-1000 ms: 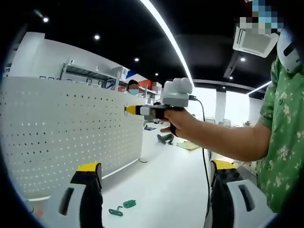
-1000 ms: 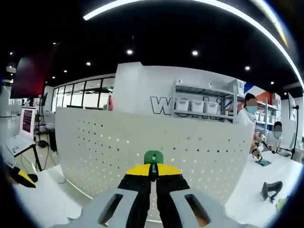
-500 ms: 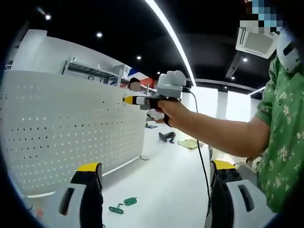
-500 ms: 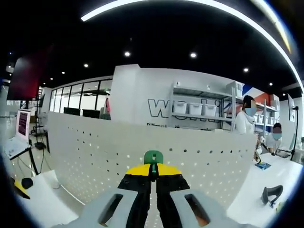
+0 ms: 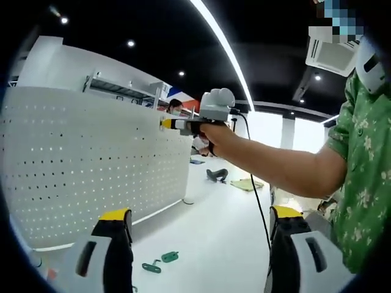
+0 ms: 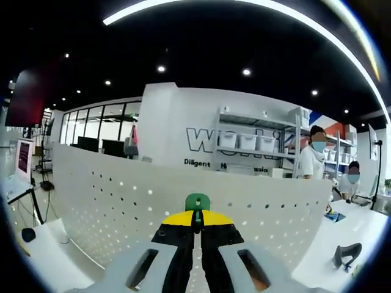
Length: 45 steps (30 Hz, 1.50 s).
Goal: Insert the hook assembly into the mounting plate slot until the hook locks in place.
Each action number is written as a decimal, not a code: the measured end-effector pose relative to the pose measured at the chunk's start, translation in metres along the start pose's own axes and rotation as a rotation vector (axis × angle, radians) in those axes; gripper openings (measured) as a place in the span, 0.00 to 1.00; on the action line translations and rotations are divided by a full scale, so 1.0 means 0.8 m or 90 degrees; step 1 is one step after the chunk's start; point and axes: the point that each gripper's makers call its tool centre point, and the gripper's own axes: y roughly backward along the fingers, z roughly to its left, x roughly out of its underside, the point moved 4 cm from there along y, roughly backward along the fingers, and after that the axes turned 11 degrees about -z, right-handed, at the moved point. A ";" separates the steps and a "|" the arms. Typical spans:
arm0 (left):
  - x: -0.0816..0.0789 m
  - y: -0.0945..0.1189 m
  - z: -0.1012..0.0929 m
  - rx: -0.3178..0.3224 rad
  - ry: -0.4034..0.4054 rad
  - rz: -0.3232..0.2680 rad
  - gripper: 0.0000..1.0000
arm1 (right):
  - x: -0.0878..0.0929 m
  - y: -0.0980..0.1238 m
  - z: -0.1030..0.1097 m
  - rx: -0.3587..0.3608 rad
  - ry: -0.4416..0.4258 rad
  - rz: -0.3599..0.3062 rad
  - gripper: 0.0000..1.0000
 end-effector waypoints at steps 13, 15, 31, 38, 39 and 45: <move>0.002 0.002 0.004 -0.005 0.002 0.002 0.95 | -0.002 -0.013 0.011 -0.009 -0.004 -0.001 0.01; 0.003 0.002 0.005 -0.007 0.002 0.003 0.95 | -0.001 -0.016 0.012 -0.010 -0.004 -0.001 0.01; 0.003 0.004 0.010 -0.011 0.002 0.005 0.94 | 0.001 -0.025 0.016 -0.013 -0.009 0.000 0.01; 0.004 0.005 0.010 -0.011 0.003 0.008 0.93 | 0.002 -0.026 0.016 -0.012 -0.012 0.000 0.01; 0.005 0.005 0.010 -0.011 0.002 0.009 0.93 | 0.002 -0.027 0.015 -0.011 -0.013 -0.001 0.01; 0.006 0.004 0.011 -0.010 0.003 0.011 0.93 | 0.003 -0.028 0.015 -0.008 -0.015 -0.001 0.01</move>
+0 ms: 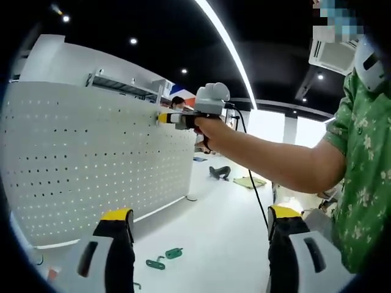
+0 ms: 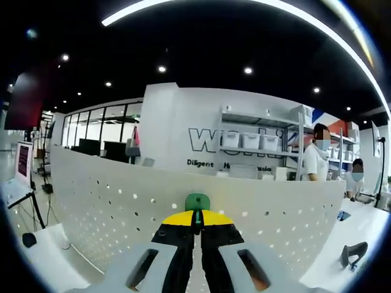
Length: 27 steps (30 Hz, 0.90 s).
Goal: Insert the hook assembly into the mounting plate slot until the hook locks in place.
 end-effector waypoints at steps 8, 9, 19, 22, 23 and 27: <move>0.002 0.000 0.001 0.001 0.000 0.002 0.92 | 0.002 0.000 0.000 0.003 0.000 -0.003 0.01; 0.002 0.000 0.001 0.002 0.000 0.003 0.92 | 0.002 0.000 0.000 0.003 -0.001 -0.004 0.01; 0.001 -0.001 0.002 0.001 -0.002 0.001 0.92 | 0.005 0.001 0.001 0.006 -0.002 -0.004 0.01; 0.001 -0.001 0.002 0.001 -0.002 0.003 0.91 | 0.005 0.000 0.001 0.006 -0.001 -0.005 0.01; 0.001 -0.001 0.002 0.002 -0.002 0.003 0.91 | 0.005 0.000 0.001 0.006 -0.002 -0.006 0.01; 0.001 0.000 0.002 0.002 -0.003 0.003 0.91 | 0.005 0.001 0.001 0.007 -0.001 -0.006 0.01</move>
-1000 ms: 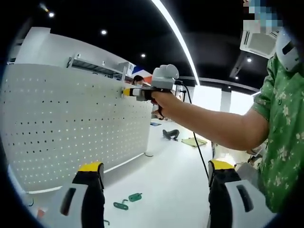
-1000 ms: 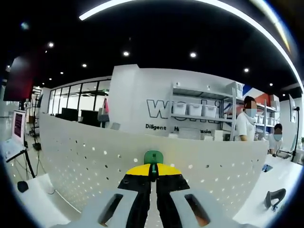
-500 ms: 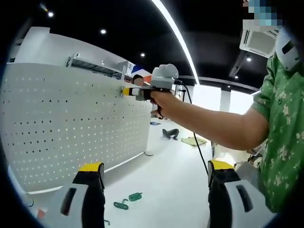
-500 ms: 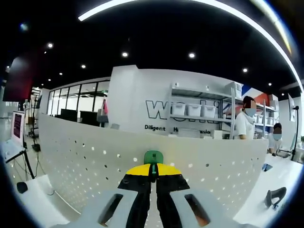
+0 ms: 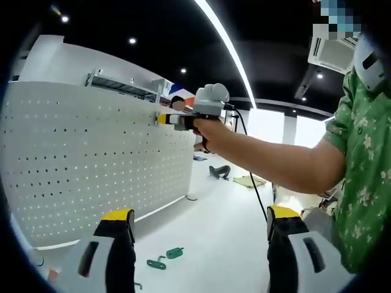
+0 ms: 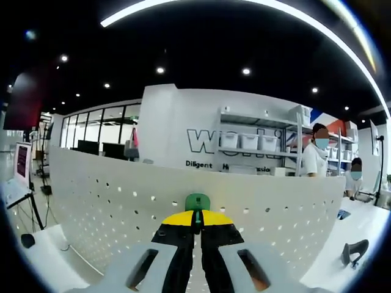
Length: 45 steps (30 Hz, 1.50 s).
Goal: Insert the hook assembly into the mounting plate slot until the hook locks in place.
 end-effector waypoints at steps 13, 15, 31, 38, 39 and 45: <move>0.000 0.000 0.001 0.000 0.000 0.001 0.91 | 0.004 0.001 0.000 0.001 0.002 0.001 0.01; 0.001 0.000 0.001 0.000 0.000 0.002 0.91 | 0.004 0.001 0.000 0.001 0.004 0.000 0.01; 0.002 0.002 0.002 0.000 0.001 0.005 0.90 | 0.007 0.000 0.000 -0.002 0.010 0.005 0.01; 0.002 0.002 0.002 -0.001 0.001 0.003 0.90 | 0.010 0.000 0.000 -0.004 0.013 0.010 0.01; 0.002 0.002 0.002 -0.001 0.001 0.004 0.90 | 0.010 0.000 0.000 -0.004 0.011 0.010 0.01; 0.003 0.003 0.002 -0.002 0.001 0.006 0.90 | 0.012 -0.001 0.000 -0.005 0.008 0.012 0.02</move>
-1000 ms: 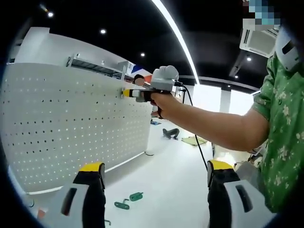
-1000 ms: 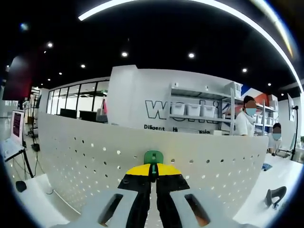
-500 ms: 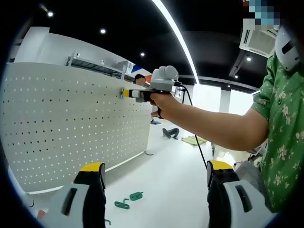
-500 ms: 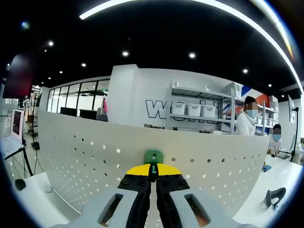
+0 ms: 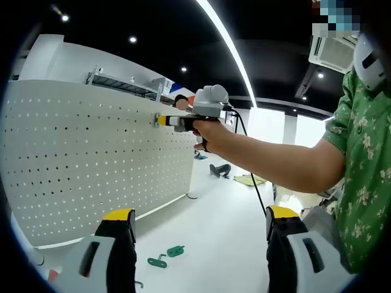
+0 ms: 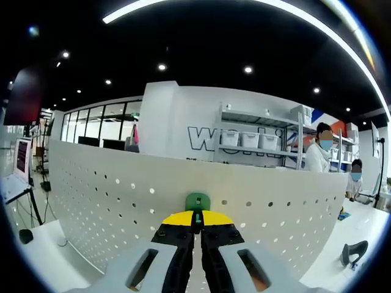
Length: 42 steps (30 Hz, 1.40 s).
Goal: Insert the hook assembly into the mounting plate slot until the hook locks in place.
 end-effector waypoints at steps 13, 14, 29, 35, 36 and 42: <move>0.002 -0.002 0.000 0.002 0.001 0.002 0.89 | 0.000 -0.001 -0.001 -0.006 0.009 0.000 0.02; 0.002 -0.002 0.000 0.002 0.002 0.002 0.89 | 0.001 -0.002 -0.001 -0.007 0.008 0.000 0.02; 0.003 -0.002 0.000 0.004 0.001 0.005 0.88 | 0.001 -0.002 -0.001 -0.008 0.007 -0.006 0.02; 0.004 -0.002 0.000 0.004 0.002 0.006 0.88 | 0.001 -0.002 -0.004 -0.001 -0.050 -0.004 0.02; 0.004 -0.002 0.000 0.004 0.002 0.006 0.88 | 0.001 -0.003 -0.002 -0.003 -0.034 -0.001 0.02; 0.004 -0.003 0.000 0.005 0.002 0.004 0.88 | -0.001 -0.003 0.001 -0.006 0.015 0.010 0.02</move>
